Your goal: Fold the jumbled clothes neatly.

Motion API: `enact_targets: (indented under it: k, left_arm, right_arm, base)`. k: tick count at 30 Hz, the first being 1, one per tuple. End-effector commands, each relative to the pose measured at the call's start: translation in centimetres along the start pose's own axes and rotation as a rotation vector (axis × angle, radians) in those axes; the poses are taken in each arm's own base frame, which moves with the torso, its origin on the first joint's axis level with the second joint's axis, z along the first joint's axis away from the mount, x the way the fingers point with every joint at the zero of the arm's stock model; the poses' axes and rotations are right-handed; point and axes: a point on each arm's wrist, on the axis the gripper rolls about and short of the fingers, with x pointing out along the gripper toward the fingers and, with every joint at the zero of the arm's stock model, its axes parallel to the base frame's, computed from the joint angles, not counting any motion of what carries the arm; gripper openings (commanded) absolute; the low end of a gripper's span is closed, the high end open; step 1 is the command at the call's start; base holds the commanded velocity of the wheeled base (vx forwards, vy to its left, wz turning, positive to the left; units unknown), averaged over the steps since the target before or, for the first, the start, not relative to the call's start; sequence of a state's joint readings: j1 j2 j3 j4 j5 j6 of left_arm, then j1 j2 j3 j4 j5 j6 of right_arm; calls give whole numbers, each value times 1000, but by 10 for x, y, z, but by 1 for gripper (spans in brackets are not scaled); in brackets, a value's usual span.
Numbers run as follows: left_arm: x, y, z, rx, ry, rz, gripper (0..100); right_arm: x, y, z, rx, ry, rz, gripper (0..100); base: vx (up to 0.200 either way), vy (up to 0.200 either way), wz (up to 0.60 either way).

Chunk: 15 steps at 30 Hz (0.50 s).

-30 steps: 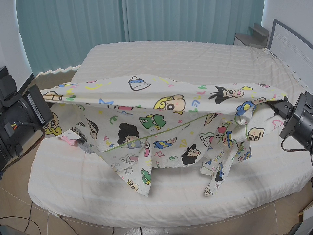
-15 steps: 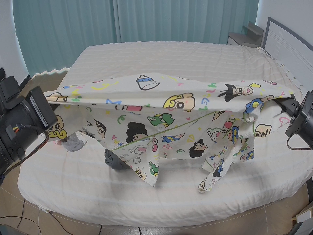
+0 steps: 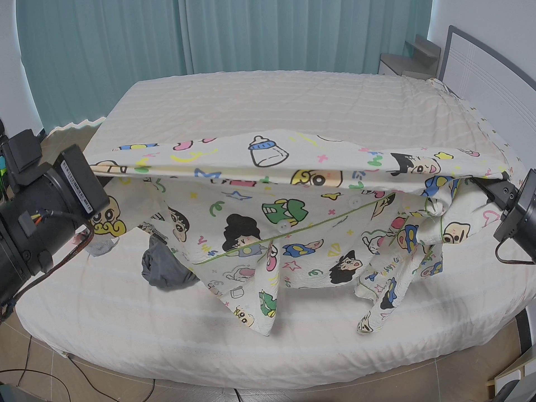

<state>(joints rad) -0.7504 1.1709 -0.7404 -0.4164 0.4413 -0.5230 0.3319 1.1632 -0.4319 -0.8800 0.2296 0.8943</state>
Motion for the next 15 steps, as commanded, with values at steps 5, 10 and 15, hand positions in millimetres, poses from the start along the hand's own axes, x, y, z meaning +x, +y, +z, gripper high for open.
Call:
enact_targets:
  k: [5, 10, 15]
  left_arm:
    - [11, -2, -8, 10, 19, 8, 0]
    - [13, -3, -9, 13, 23, 10, 0]
    - [13, -2, -10, 12, 24, 11, 0]
  right_arm:
    - [-2, -4, 1, -6, -11, -20, 0]
    - [-3, -6, 5, -11, -33, -34, 0]
    - [-5, -6, 4, -11, -33, -31, 0]
  base:
    - [0, -200, 0]
    - [0, -200, 0]
    - [0, -200, 0]
